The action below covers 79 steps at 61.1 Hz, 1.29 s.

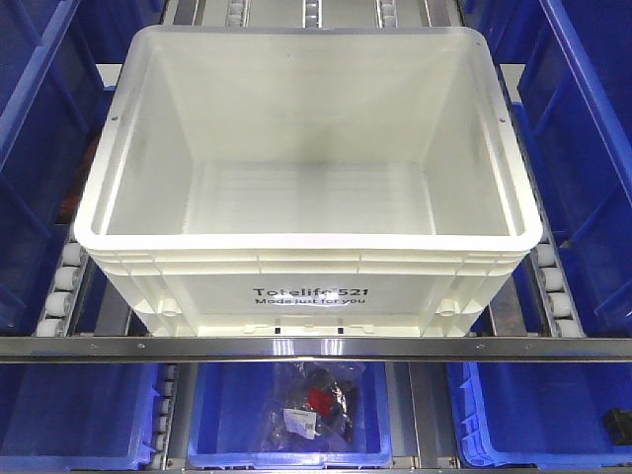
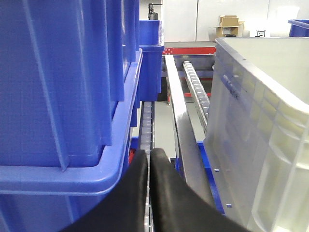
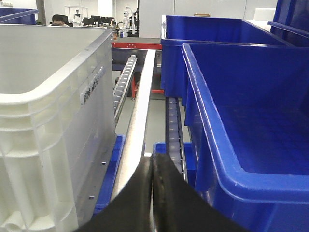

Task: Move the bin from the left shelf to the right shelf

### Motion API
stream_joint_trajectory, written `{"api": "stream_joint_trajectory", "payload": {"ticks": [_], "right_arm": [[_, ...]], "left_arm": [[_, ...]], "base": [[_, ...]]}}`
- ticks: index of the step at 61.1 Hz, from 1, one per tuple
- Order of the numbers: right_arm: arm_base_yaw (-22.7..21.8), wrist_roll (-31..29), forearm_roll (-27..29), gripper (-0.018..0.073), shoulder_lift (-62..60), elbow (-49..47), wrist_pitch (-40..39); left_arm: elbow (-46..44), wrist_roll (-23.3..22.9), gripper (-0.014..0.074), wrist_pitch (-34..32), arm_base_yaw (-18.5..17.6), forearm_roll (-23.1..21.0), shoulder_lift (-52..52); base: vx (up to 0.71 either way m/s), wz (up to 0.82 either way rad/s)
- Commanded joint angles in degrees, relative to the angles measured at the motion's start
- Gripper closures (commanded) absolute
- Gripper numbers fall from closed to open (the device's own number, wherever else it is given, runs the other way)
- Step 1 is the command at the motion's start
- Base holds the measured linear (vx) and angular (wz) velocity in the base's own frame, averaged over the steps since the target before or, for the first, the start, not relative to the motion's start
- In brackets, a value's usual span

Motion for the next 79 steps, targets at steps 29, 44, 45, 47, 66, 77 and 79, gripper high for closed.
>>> {"api": "stream_joint_trajectory", "payload": {"ticks": [29, 44, 45, 47, 66, 77, 79], "right_arm": [[-0.01, -0.66, -0.65, 0.0566, 0.21, 0.85, -4.70], [-0.01, -0.32, -0.28, 0.0566, 0.21, 0.80, -5.87], [-0.01, -0.08, -0.20, 0.0566, 0.21, 0.74, -6.11], [-0.01, 0.61, 0.06, 0.0566, 0.21, 0.46, -6.62], [-0.01, 1.55, -0.01, 0.0566, 0.58, -13.42, 0.00], [-0.01, 1.45, -2.42, 0.0566, 5.93, -25.00, 8.25], [-0.01, 1.32, -2.91, 0.0566, 7.46, -26.94, 9.97]], "left_arm": [[-1.04, -0.53, 0.0604, -4.26, -0.41, -0.06, -0.05], [-1.04, -0.47, 0.0604, -5.53, -0.41, 0.11, -0.05], [-1.11, -0.47, 0.0604, -5.84, -0.41, 0.11, -0.05], [-1.49, -0.47, 0.0604, -6.40, -0.41, 0.11, -0.05], [-16.37, -0.47, 0.0604, -1.37, -0.41, 0.11, 0.59], [-30.58, -0.35, 0.0604, 11.31, -0.41, 0.15, 7.30], [-32.86, -0.35, 0.0604, 13.58, -0.41, 0.15, 9.02]], "base": [[0.00, 0.00], [0.00, 0.00], [0.00, 0.00], [0.00, 0.00], [0.00, 0.00], [0.00, 0.00], [0.00, 0.00]]}}
